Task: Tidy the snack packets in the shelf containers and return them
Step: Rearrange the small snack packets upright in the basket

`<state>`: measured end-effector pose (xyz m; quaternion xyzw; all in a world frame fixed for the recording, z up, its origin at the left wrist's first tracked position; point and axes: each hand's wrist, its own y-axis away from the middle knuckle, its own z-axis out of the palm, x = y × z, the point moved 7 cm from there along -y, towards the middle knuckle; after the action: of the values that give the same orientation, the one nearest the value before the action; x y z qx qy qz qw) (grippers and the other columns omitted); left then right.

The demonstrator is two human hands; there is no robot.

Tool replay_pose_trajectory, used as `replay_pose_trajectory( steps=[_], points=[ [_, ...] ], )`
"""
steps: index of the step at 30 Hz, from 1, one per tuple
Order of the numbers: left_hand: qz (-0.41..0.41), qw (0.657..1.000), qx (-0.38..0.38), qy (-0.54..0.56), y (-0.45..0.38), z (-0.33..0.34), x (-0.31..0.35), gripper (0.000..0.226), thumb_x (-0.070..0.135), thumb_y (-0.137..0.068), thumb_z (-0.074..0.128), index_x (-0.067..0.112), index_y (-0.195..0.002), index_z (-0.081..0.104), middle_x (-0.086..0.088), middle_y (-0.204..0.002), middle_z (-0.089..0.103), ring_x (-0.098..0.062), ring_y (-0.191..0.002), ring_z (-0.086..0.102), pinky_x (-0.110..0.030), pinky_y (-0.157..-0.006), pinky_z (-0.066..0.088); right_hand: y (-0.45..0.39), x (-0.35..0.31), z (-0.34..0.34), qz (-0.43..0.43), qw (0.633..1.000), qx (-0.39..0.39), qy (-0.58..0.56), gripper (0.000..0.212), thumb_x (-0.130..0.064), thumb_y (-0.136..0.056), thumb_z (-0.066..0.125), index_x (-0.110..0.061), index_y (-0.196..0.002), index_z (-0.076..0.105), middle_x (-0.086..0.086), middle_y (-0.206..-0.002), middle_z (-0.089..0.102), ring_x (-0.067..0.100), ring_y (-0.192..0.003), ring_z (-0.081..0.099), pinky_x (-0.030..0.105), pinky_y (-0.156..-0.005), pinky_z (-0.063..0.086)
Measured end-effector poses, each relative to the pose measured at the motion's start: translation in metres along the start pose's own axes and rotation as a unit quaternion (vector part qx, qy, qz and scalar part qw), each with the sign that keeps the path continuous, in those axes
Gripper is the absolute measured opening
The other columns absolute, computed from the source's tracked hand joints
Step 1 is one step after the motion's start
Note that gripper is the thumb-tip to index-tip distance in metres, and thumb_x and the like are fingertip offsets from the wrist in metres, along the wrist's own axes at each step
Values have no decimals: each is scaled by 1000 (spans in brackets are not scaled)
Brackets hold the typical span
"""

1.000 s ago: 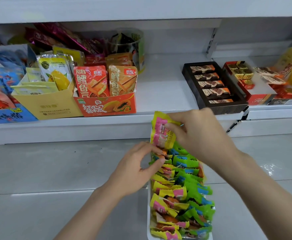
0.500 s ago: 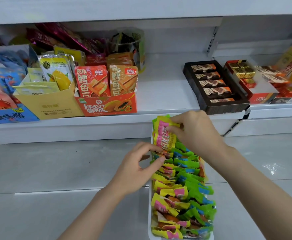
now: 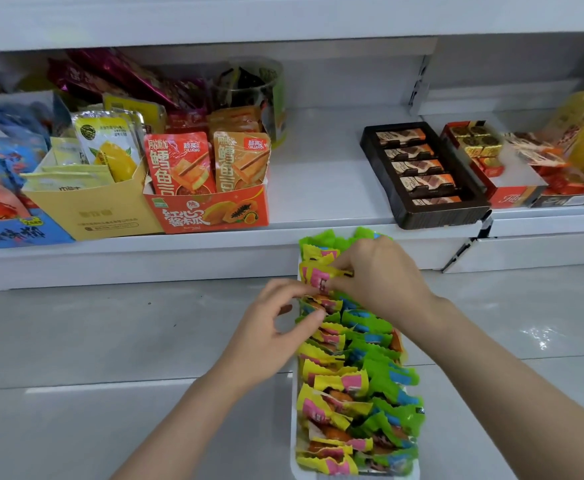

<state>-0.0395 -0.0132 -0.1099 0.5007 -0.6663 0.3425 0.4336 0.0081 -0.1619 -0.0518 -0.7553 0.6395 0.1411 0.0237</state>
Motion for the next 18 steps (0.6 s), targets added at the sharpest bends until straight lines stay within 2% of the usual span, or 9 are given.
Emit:
replay_pose_trajectory(
  steps=[2, 4, 7, 10, 13, 15, 17, 18],
  points=[
    [7, 1000, 3, -9, 1, -2, 2, 37, 49, -85, 64, 28, -116, 68, 15, -135, 47, 0, -131, 46, -27, -110, 40, 0, 4, -5, 5, 998, 17, -58, 25, -50, -80, 77, -26, -89, 77, -2, -81, 70, 22, -90, 64, 32, -71, 49],
    [12, 1000, 0, -20, 0, -2, 2, 35, 50, -84, 63, 32, -113, 68, 20, -144, 42, 4, -135, 40, -25, -113, 35, 4, 1, -10, -5, 994, 46, -98, 29, -49, -79, 78, -30, -100, 79, -4, -93, 76, 18, -95, 67, 34, -81, 54],
    [20, 1000, 4, -14, -2, -2, 2, 23, 38, -88, 69, 32, -110, 69, 23, -149, 41, 9, -137, 35, -24, -115, 31, 9, -10, -1, -15, 996, 63, -69, 21, -46, -88, 67, -32, -100, 78, 3, -95, 75, 24, -99, 66, 36, -81, 55],
    [26, 999, 2, -22, -4, 0, 1, 16, 27, -90, 71, 28, -107, 72, 19, -145, 47, 5, -136, 40, -28, -115, 33, 6, -14, 19, -19, 1000, 16, -2, 23, -36, -93, 59, -36, -109, 75, 6, -105, 71, 25, -107, 62, 33, -83, 53],
    [30, 999, 2, -14, -3, 0, 0, 24, 35, -89, 68, 25, -111, 71, 18, -131, 59, -3, -127, 53, -36, -111, 41, -1, -4, 15, -15, 998, -37, -57, 23, -39, -93, 63, -23, -98, 80, 11, -93, 75, 26, -92, 67, 34, -78, 54],
    [29, 1000, 1, -13, -3, 0, 0, 32, 42, -87, 67, 25, -114, 70, 20, -125, 62, -4, -124, 56, -33, -110, 43, -5, 10, -2, -7, 995, 2, -104, 30, -41, -92, 66, -15, -90, 80, 12, -91, 75, 26, -86, 68, 35, -77, 52],
    [29, 999, 2, -13, -3, -1, -2, 37, 48, -86, 65, 27, -116, 69, 22, -124, 62, -2, -124, 55, -27, -108, 43, -6, 22, -20, -5, 989, 79, -126, 18, -36, -89, 71, -21, -92, 81, 4, -96, 75, 22, -91, 68, 30, -78, 49],
    [27, 1000, -1, -11, -4, 0, -2, 37, 48, -87, 64, 28, -117, 69, 22, -124, 61, -2, -124, 55, -25, -108, 43, -7, 24, -22, -9, 988, 92, -120, 14, -35, -87, 73, -25, -95, 80, 3, -100, 71, 20, -94, 65, 28, -79, 47]
  ],
)
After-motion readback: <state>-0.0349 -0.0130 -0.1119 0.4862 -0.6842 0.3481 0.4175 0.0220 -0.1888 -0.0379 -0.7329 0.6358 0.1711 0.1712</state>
